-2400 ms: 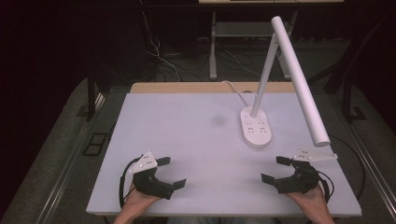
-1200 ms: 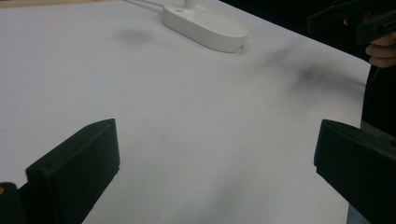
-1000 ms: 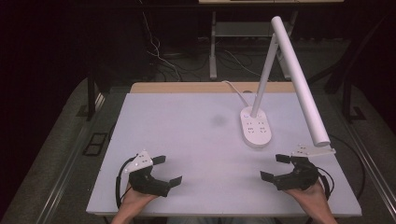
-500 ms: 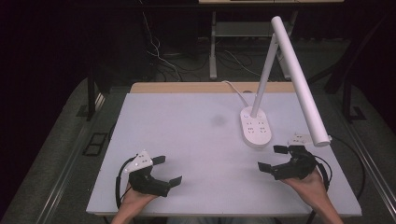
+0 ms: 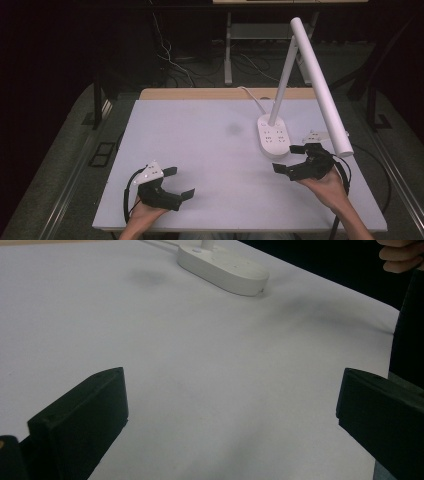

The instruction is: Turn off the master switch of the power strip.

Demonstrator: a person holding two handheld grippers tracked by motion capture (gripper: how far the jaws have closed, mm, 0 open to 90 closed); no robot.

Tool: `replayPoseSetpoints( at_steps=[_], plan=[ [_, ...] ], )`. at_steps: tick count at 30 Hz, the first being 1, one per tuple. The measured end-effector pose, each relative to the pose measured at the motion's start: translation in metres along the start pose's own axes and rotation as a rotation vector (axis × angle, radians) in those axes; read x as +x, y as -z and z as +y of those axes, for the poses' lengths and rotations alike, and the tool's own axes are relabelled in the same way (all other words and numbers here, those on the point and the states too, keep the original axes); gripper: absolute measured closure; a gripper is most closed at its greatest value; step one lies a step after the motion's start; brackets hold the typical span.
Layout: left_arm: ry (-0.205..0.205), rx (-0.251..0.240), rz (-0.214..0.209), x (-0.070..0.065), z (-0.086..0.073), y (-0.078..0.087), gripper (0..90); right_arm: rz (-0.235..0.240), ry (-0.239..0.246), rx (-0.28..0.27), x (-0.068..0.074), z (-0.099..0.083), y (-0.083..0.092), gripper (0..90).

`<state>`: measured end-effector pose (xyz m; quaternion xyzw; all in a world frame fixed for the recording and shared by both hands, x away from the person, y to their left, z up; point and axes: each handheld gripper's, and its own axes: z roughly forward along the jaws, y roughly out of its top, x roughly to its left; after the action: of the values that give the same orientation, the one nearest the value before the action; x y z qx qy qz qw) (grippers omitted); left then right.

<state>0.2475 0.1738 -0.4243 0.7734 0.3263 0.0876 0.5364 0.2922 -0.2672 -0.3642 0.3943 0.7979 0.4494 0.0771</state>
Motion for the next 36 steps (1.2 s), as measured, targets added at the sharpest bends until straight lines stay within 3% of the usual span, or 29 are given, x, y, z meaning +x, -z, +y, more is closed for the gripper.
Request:
replayPoseSetpoints(
  at_steps=[20, 36],
  plan=[
    [-0.004, 0.002, -0.005, 0.000, 0.000, 0.000, 0.0, -0.011, 0.043, 0.010, -0.002, 0.035, -0.014, 0.4],
    [-0.004, 0.004, -0.006, 0.001, 0.000, 0.000, 0.0, -0.029, 0.047, 0.032, -0.010, 0.055, -0.032, 0.4]
  ],
)
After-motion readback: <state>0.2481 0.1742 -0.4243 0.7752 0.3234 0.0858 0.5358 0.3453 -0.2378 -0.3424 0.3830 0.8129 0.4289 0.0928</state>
